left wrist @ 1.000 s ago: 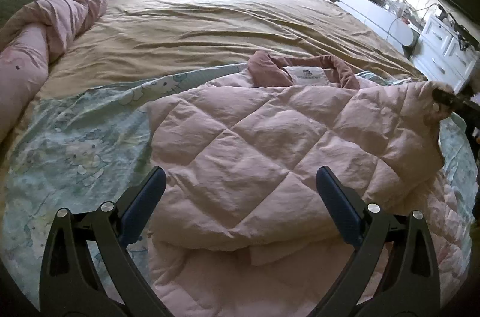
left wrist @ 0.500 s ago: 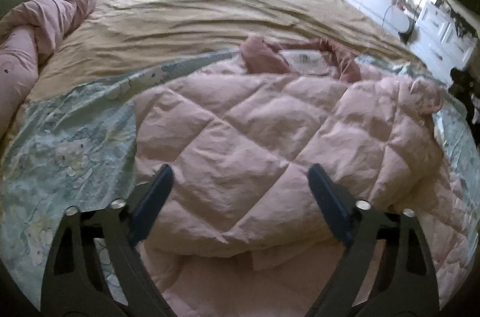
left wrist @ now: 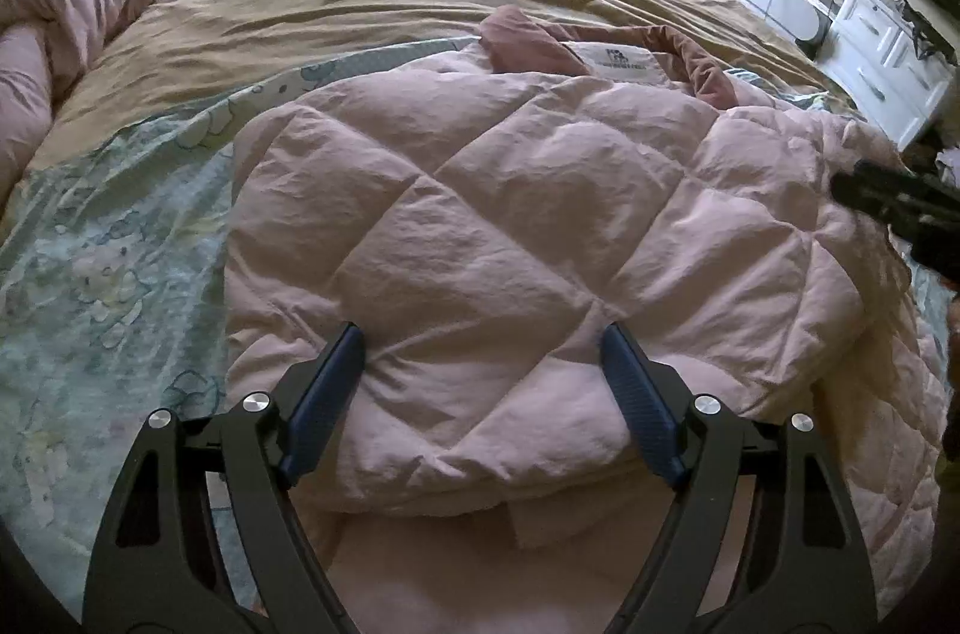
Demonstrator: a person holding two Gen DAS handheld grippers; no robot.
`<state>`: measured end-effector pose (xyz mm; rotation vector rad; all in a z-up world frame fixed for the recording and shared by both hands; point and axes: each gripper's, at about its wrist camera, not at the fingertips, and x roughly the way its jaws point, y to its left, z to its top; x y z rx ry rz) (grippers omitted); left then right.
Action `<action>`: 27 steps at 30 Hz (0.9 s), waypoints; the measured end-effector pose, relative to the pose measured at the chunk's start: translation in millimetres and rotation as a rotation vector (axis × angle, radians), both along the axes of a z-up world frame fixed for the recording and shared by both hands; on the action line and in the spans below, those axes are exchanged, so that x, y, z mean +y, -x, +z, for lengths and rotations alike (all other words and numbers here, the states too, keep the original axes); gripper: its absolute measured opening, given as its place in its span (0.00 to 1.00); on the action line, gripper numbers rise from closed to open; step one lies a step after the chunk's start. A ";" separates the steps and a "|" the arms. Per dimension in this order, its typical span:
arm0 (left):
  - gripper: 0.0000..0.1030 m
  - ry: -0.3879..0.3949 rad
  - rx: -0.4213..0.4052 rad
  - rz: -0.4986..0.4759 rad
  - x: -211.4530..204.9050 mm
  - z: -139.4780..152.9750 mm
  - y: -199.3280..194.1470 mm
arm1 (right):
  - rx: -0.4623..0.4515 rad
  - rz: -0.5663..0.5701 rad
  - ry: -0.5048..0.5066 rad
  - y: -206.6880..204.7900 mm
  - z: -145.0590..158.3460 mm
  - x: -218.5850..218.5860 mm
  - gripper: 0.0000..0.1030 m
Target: Fold large clothes
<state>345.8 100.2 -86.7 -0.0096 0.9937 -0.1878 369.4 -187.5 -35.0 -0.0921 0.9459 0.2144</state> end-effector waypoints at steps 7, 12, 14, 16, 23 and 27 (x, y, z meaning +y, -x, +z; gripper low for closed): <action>0.72 0.008 -0.001 -0.004 0.6 -5.4 -3.0 | 0.060 -0.034 0.030 -7.2 -38.2 3.7 0.70; 0.72 0.022 0.017 0.003 0.8 -8.9 -7.1 | 0.036 -0.057 0.037 -5.0 -49.4 3.8 0.71; 0.72 0.021 0.014 0.008 0.7 -8.1 -5.3 | 0.039 -0.059 0.039 -5.2 -48.6 3.5 0.71; 0.72 0.026 0.015 0.016 1.7 -4.5 -2.4 | 0.048 -0.064 0.017 -0.9 -40.5 1.0 0.71; 0.71 0.008 -0.008 0.000 2.6 19.5 12.7 | -0.019 -0.075 -0.075 31.8 -5.3 -18.0 0.83; 0.78 0.008 -0.029 0.022 4.1 31.6 20.2 | -0.043 -0.085 -0.092 45.3 10.4 -27.7 0.84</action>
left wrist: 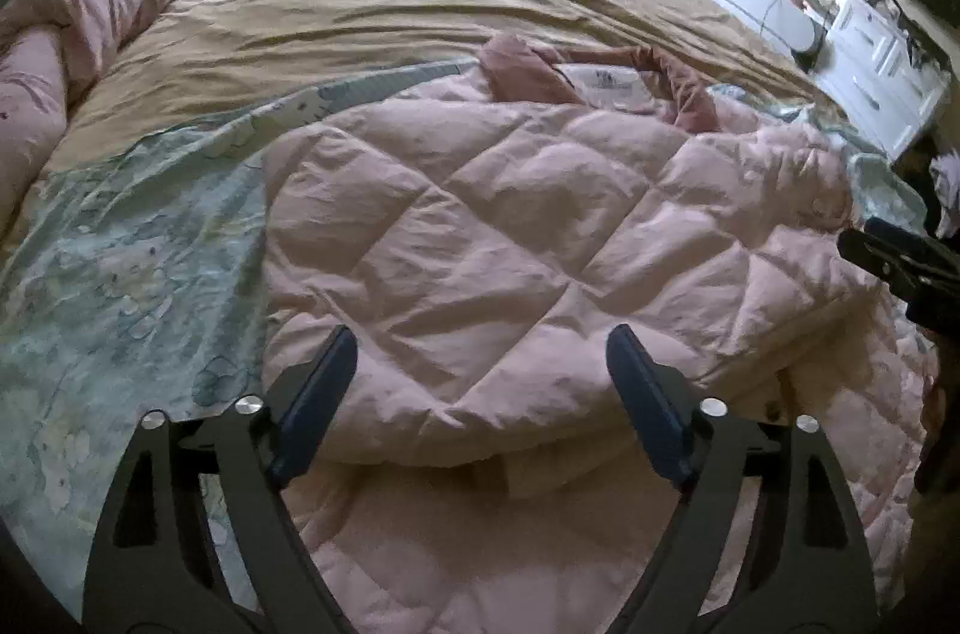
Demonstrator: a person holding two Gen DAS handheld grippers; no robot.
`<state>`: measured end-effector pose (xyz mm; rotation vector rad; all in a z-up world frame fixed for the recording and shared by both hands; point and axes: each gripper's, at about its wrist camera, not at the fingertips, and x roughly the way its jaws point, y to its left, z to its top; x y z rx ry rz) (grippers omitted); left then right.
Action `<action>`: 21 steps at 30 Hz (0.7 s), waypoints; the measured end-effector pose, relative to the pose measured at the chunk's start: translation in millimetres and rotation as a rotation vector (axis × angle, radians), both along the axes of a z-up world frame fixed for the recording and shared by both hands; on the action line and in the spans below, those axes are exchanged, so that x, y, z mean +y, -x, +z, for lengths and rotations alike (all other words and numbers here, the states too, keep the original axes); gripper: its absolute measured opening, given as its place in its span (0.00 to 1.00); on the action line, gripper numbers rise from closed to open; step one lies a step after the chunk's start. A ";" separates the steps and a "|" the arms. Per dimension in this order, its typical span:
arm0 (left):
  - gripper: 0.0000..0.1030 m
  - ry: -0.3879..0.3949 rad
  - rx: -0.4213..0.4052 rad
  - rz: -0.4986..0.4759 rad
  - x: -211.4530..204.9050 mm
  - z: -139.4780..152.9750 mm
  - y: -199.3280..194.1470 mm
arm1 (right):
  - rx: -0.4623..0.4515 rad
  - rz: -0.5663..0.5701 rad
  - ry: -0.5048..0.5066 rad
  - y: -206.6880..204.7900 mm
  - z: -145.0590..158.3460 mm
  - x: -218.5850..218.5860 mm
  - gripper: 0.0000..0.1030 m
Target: Fold large clothes
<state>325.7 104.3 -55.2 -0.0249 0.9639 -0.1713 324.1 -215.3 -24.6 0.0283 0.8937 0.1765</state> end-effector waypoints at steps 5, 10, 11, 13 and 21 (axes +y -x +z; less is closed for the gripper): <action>0.86 0.004 -0.032 0.000 -5.2 21.7 13.0 | -0.047 -0.002 -0.006 15.2 22.4 -8.1 0.94; 0.91 -0.013 -0.066 0.004 -12.2 42.4 25.4 | -0.089 -0.001 -0.011 30.5 44.3 -15.6 0.95; 0.91 -0.016 -0.068 0.008 -12.8 44.4 27.1 | -0.093 0.001 -0.014 32.6 47.2 -17.2 0.95; 0.91 -0.025 -0.080 0.012 -15.1 51.7 32.4 | -0.113 0.004 -0.008 40.4 58.0 -20.0 0.95; 0.91 -0.028 -0.140 0.026 -19.6 77.1 57.5 | -0.185 0.020 0.010 69.0 90.3 -28.1 0.95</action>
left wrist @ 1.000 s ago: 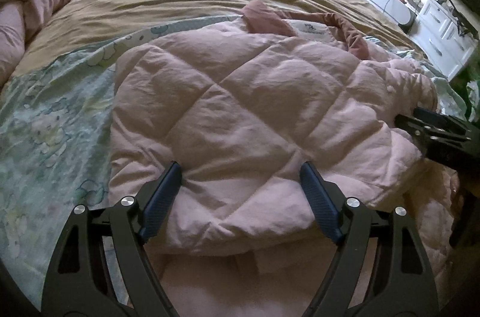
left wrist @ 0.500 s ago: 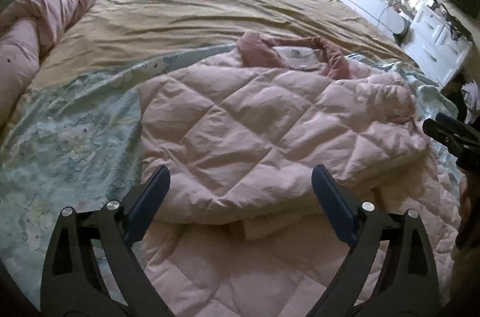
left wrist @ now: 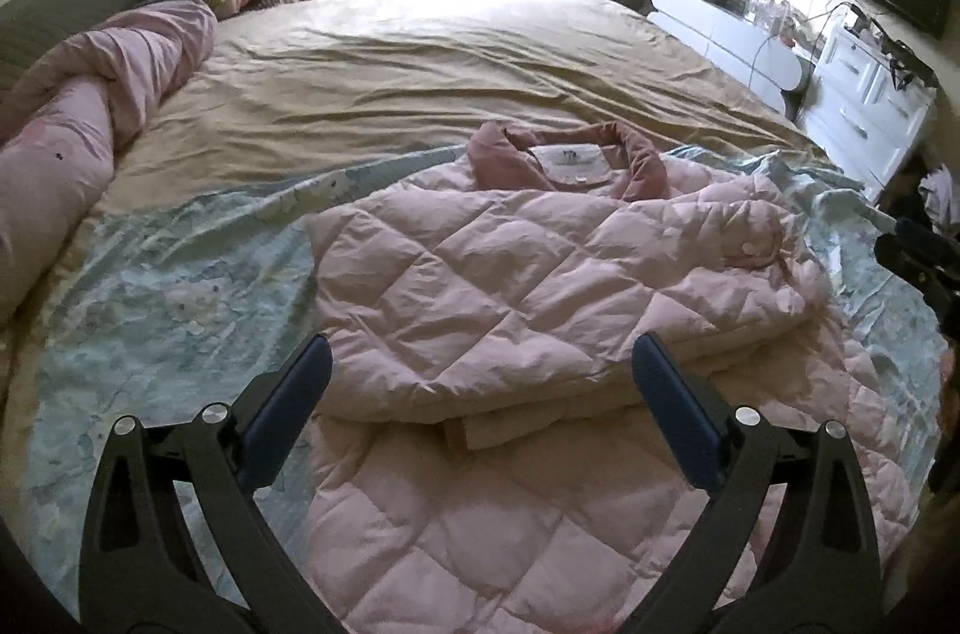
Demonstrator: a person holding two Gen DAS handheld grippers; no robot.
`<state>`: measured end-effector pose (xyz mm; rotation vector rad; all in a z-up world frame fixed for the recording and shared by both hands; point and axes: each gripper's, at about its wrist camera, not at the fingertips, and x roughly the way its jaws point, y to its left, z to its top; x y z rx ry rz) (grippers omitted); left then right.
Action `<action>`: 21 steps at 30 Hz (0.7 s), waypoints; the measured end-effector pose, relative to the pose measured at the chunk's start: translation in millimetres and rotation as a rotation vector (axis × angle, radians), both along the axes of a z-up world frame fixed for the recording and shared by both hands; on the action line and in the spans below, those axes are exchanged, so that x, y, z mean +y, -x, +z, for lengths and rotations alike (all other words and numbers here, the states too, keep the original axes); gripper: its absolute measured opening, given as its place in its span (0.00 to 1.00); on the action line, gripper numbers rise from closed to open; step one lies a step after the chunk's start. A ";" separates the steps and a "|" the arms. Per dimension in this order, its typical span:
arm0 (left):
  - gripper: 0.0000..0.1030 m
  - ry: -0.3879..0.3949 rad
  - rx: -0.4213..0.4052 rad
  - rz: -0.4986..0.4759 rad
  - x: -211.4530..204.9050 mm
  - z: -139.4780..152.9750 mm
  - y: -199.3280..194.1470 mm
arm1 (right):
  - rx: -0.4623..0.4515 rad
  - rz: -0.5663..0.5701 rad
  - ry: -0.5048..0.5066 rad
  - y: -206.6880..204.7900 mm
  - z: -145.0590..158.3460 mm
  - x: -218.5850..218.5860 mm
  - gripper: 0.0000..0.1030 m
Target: Fold large clothes
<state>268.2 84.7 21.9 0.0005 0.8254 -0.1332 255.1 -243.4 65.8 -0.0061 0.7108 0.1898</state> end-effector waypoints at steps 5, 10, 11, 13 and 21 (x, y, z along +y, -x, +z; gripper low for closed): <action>0.91 0.008 -0.033 0.007 -0.5 12.2 15.6 | -0.023 0.001 -0.006 14.8 12.0 -6.9 0.95; 0.91 0.008 -0.060 0.006 -4.3 22.7 31.3 | -0.044 0.006 -0.004 28.6 20.0 -8.5 0.95; 0.91 0.009 -0.067 0.006 -4.8 24.9 35.0 | -0.048 0.007 -0.003 31.5 21.5 -8.9 0.95; 0.91 0.015 -0.075 0.005 -5.7 28.6 41.8 | -0.055 0.009 -0.004 37.2 24.4 -9.4 0.96; 0.91 0.031 -0.121 0.019 -3.6 44.4 74.2 | -0.086 0.023 0.018 64.5 35.6 -7.6 0.96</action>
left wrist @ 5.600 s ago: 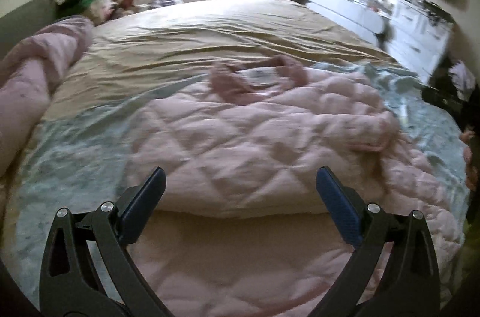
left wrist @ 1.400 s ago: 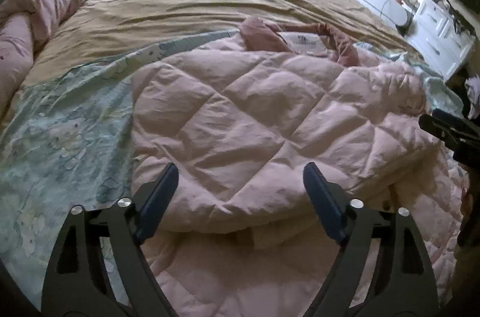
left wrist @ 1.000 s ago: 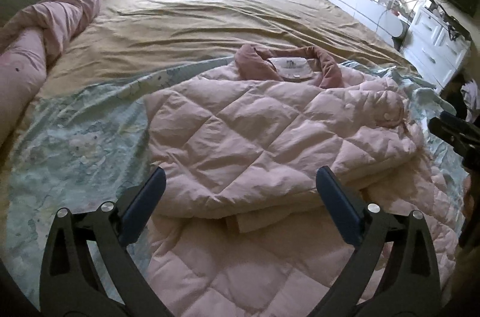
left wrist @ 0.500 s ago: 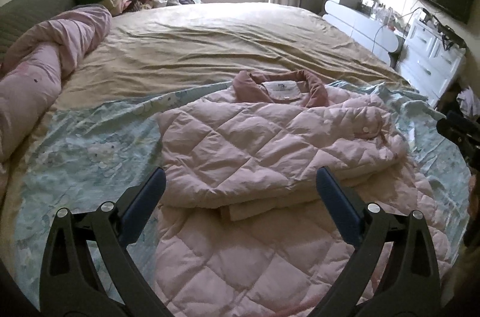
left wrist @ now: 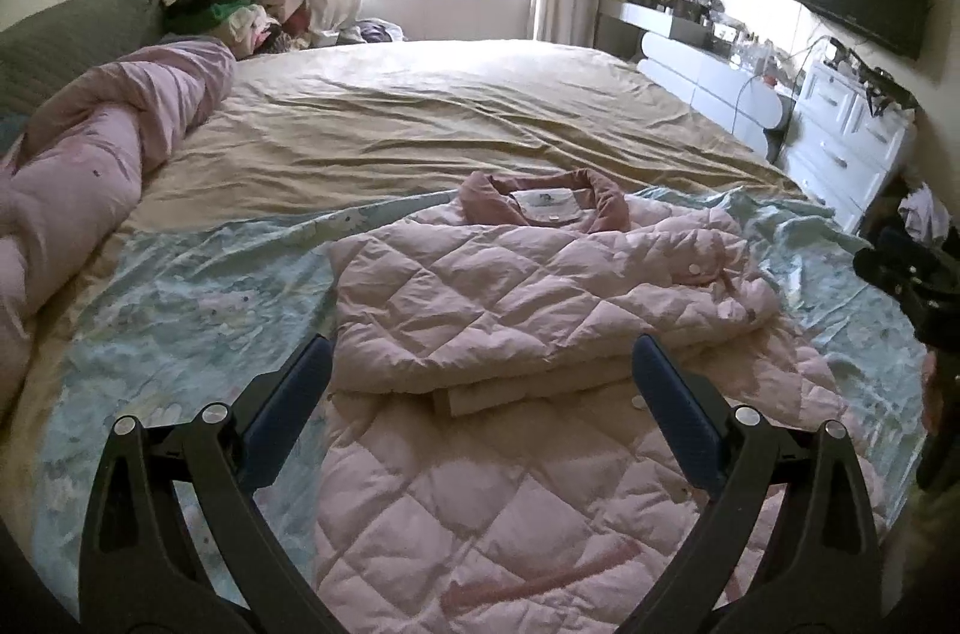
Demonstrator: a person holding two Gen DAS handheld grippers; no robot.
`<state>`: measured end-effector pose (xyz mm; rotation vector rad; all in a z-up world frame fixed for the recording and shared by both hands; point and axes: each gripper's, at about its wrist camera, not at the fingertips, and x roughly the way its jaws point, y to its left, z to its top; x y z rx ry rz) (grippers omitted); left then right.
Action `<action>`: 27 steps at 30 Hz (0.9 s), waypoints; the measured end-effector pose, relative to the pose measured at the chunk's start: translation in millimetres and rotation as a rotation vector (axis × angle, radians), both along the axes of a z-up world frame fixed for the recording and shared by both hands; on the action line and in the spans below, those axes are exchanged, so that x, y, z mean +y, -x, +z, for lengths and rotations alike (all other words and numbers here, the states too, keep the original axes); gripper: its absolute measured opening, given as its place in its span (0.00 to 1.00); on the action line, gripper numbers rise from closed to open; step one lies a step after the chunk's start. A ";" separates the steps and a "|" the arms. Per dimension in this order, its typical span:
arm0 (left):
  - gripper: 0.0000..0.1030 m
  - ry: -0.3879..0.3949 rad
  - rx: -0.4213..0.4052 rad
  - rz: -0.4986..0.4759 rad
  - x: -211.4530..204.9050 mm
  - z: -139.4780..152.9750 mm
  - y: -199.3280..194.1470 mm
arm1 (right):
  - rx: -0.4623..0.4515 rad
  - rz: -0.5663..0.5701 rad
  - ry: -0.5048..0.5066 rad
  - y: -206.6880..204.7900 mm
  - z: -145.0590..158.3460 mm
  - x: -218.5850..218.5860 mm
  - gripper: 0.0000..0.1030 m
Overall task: Fold large clothes
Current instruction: 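Move both tools along the long pink quilted coat to its ribbed hem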
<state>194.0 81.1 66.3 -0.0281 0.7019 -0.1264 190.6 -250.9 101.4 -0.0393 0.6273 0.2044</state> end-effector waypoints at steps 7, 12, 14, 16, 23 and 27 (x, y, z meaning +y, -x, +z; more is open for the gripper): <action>0.91 -0.010 -0.022 0.017 4.5 2.2 29.1 | -0.013 0.007 0.016 25.2 4.2 -2.8 0.96; 0.91 -0.013 -0.029 0.017 4.9 0.0 47.7 | -0.012 0.001 0.020 41.3 3.6 -7.7 0.96; 0.91 -0.019 -0.031 0.021 5.0 -1.2 54.4 | -0.011 0.004 0.022 48.0 2.4 -9.1 0.96; 0.91 -0.013 -0.032 0.023 5.2 -2.5 61.7 | -0.009 0.002 0.029 54.5 0.9 -10.4 0.96; 0.91 -0.017 -0.027 0.028 5.5 -9.5 81.8 | 0.004 0.000 0.058 73.2 -6.3 -17.7 0.96; 0.91 -0.022 -0.021 0.036 6.1 -15.3 90.1 | 0.019 -0.014 0.060 81.1 -12.4 -25.0 0.96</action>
